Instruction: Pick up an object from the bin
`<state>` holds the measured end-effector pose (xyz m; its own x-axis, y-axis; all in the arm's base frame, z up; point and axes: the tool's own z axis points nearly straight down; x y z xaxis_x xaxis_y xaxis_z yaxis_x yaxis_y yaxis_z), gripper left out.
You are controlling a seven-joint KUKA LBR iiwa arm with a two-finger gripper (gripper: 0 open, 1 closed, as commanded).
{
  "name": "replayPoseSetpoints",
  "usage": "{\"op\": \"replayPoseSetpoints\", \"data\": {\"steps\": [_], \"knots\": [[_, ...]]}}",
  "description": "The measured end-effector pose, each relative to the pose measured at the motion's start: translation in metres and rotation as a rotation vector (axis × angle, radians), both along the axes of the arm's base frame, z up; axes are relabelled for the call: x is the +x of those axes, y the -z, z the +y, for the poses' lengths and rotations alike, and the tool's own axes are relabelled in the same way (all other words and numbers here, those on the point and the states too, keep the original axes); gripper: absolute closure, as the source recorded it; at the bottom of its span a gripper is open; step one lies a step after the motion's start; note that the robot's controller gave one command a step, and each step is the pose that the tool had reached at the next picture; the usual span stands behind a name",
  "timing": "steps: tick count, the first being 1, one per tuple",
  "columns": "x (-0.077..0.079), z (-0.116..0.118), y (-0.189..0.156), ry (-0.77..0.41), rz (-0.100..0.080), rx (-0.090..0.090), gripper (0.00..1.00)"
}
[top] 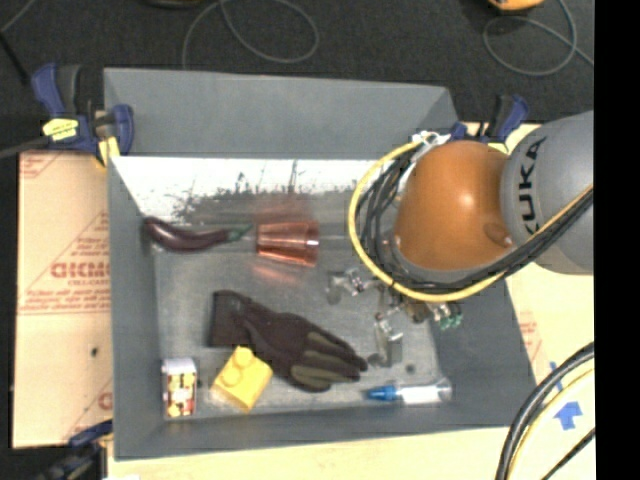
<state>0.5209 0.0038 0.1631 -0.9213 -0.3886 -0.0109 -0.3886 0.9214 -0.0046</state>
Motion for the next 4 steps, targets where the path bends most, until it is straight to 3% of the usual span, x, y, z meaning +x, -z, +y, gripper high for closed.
{"op": "replayPoseSetpoints", "data": {"steps": [1,2,3,4], "knots": [[-0.001,0.01,0.009,0.043,0.001,0.0,0.0],[-0.015,0.032,0.014,0.122,-0.001,0.002,0.0],[-0.014,0.043,0.018,0.157,-0.002,0.003,0.0],[-0.011,0.04,0.03,0.366,-0.001,0.005,0.0]]}}
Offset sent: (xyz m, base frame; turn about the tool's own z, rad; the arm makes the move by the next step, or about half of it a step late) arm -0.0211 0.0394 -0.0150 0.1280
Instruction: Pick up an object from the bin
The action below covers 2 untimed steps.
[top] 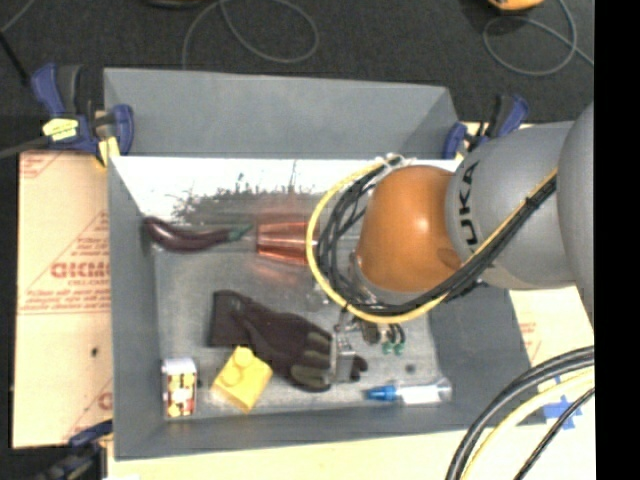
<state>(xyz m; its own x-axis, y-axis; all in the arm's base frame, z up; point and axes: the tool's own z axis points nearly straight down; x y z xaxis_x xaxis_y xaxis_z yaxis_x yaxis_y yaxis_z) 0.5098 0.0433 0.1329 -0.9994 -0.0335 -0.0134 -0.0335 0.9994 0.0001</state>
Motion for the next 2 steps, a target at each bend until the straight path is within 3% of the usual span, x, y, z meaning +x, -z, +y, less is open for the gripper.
{"op": "replayPoseSetpoints", "data": {"steps": [1,2], "knots": [[-0.005,-0.002,0.027,-0.046,-0.005,-0.001,0.0],[-0.01,0.019,0.06,0.142,-0.01,0.003,1.0]]}}
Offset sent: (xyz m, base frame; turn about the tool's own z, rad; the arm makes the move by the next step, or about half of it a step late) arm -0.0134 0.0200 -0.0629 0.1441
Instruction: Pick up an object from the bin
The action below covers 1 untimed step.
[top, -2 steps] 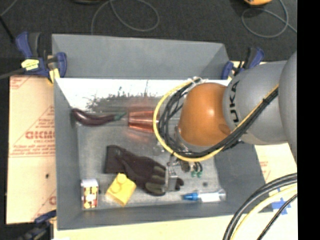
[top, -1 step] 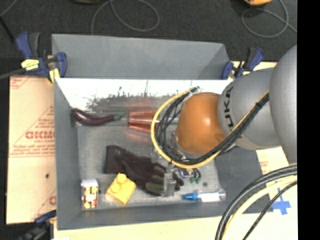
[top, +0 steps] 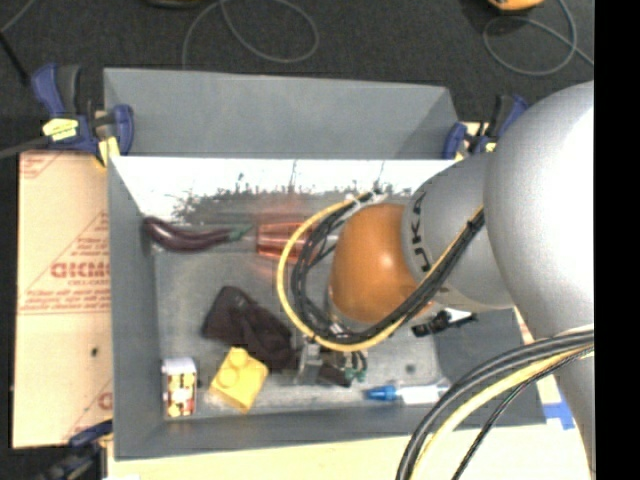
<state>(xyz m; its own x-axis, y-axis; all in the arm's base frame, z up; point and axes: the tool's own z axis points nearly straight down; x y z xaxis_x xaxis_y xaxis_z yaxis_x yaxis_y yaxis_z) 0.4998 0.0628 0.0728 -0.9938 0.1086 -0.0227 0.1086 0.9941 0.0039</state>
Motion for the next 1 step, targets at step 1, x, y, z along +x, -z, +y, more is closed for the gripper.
{"op": "replayPoseSetpoints", "data": {"steps": [1], "knots": [[0.0001,0.0,0.0,-0.001,0.0,0.0,1.0]]}}
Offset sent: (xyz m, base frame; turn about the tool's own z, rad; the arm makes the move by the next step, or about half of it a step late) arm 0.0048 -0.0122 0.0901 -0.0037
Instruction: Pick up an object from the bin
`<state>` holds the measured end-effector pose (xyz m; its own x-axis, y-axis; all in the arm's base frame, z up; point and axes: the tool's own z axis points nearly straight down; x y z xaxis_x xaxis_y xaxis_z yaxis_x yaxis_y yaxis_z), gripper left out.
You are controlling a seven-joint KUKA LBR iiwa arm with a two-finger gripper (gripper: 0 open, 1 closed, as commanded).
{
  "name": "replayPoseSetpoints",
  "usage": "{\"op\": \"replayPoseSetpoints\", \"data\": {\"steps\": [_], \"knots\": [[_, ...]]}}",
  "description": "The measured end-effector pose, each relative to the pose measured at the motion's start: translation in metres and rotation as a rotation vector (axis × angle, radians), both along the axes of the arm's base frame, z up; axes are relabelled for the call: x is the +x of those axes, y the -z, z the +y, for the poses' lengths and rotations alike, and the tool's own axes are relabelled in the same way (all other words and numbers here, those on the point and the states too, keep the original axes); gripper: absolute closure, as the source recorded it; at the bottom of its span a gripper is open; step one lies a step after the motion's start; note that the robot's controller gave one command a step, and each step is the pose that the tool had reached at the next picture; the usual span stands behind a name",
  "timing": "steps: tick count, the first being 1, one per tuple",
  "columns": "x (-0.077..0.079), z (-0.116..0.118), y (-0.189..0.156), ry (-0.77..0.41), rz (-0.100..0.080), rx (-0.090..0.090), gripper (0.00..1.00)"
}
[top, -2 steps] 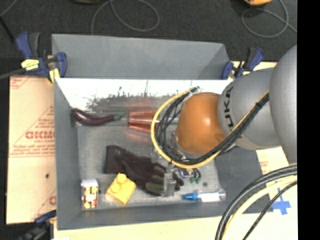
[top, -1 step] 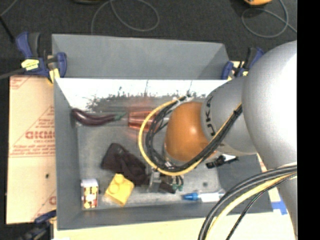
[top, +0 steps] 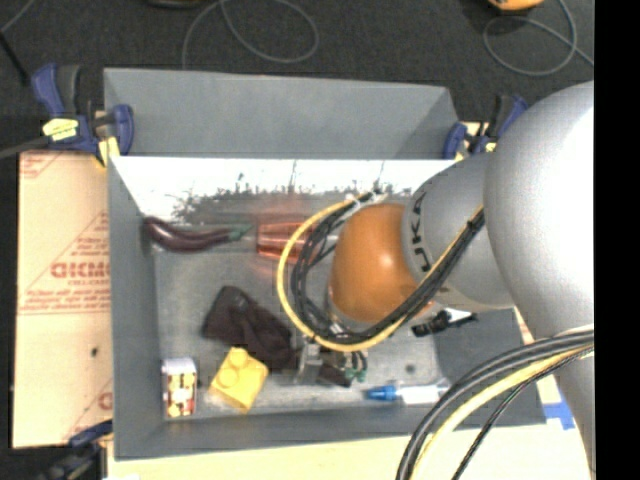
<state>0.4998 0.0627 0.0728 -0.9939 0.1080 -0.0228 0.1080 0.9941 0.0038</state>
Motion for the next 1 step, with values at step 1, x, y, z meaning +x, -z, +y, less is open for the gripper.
{"op": "replayPoseSetpoints", "data": {"steps": [1], "knots": [[0.0055,-0.0129,-0.0902,-0.004,-0.001,0.0,1.0]]}}
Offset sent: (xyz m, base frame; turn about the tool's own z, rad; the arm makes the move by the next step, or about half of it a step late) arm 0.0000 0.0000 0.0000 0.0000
